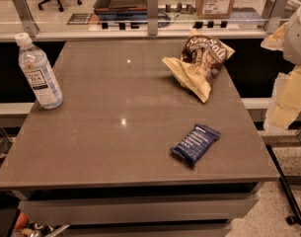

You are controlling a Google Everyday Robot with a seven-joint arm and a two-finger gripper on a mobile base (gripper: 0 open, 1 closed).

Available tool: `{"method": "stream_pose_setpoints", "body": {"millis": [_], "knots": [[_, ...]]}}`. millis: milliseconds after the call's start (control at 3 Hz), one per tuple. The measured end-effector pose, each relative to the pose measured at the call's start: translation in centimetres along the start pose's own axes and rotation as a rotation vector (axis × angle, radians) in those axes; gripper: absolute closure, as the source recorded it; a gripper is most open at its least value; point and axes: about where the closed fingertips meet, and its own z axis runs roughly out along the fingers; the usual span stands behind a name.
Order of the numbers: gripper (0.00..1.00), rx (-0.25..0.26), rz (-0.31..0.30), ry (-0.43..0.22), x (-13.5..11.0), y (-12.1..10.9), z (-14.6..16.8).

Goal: Move brown chip bag near blue plastic bottle

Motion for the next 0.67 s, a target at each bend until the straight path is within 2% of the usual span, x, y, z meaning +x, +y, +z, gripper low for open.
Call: {"method": "stream_pose_setpoints", "body": {"millis": [333, 667], "knots": [[0.0, 0.005, -0.005, -0.002, -0.1, -0.4, 0.0], [0.0, 0.02, -0.055, -0.004, -1.2, -2.3, 1.0]]}}
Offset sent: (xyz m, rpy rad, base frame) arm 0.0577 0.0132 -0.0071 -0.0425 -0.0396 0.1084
